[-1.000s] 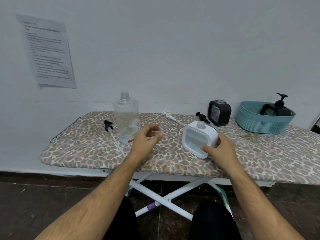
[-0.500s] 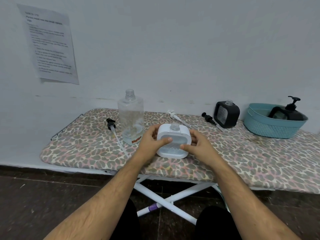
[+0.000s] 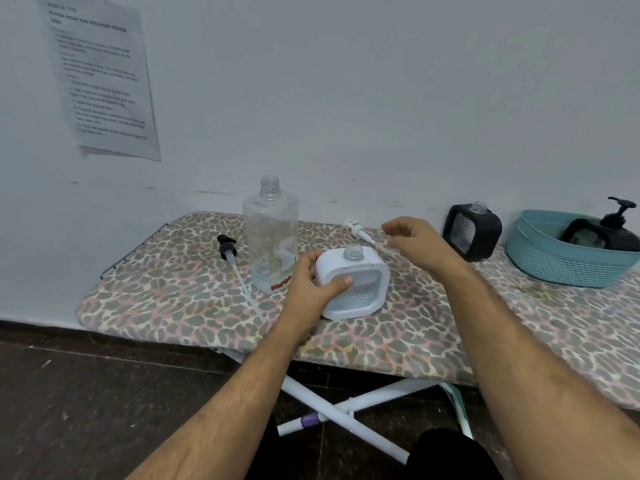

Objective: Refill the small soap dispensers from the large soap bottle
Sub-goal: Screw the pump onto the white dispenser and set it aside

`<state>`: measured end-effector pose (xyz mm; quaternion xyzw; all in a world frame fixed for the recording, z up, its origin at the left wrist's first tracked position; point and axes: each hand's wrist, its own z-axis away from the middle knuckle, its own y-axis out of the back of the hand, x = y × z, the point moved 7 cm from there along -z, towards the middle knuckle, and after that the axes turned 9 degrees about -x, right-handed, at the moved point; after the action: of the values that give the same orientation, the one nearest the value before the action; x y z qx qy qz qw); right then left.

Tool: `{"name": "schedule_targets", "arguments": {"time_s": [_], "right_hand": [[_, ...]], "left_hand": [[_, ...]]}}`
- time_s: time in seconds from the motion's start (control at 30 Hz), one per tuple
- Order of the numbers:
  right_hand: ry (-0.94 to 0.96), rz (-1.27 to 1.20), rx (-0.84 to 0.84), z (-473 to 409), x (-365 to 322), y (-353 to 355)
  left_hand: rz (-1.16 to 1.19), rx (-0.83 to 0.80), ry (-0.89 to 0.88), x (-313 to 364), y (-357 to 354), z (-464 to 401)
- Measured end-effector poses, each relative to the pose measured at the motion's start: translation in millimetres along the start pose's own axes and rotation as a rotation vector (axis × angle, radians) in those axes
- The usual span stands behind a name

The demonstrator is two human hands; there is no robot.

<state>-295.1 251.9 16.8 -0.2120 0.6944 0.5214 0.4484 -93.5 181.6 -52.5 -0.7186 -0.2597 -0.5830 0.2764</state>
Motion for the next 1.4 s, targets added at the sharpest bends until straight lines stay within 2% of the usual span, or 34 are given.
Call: {"name": "schedule_targets", "arguments": {"time_s": [0.13, 0.3, 0.47, 0.63, 0.8, 1.0, 1.2, 1.4], "right_hand": [[-0.030, 0.163, 0.082, -33, 12, 0], [-0.060, 0.315, 0.004, -69, 15, -17], [-0.076, 0.380, -0.050, -99, 22, -33], [-0.109, 0.420, -0.176, -116, 34, -47], [-0.109, 0.523, -0.160, -123, 38, -49], [-0.092, 0.525, -0.056, -119, 33, -43], [-0.117, 0.600, -0.067, -103, 29, -36], [-0.068, 0.449, -0.045, -80, 8, -22]], "left_hand": [[0.025, -0.031, 0.009, -5, 1, 0], [0.045, -0.067, 0.027, -9, 1, -1], [0.042, -0.092, 0.035, -8, 0, -1], [0.026, -0.096, 0.061, -12, 1, -2], [0.025, -0.082, 0.076, -15, 2, -4], [0.019, -0.088, 0.073, -14, 2, -2], [0.021, -0.101, 0.050, -9, 1, 0], [0.030, -0.090, 0.048, -11, 2, -2]]}}
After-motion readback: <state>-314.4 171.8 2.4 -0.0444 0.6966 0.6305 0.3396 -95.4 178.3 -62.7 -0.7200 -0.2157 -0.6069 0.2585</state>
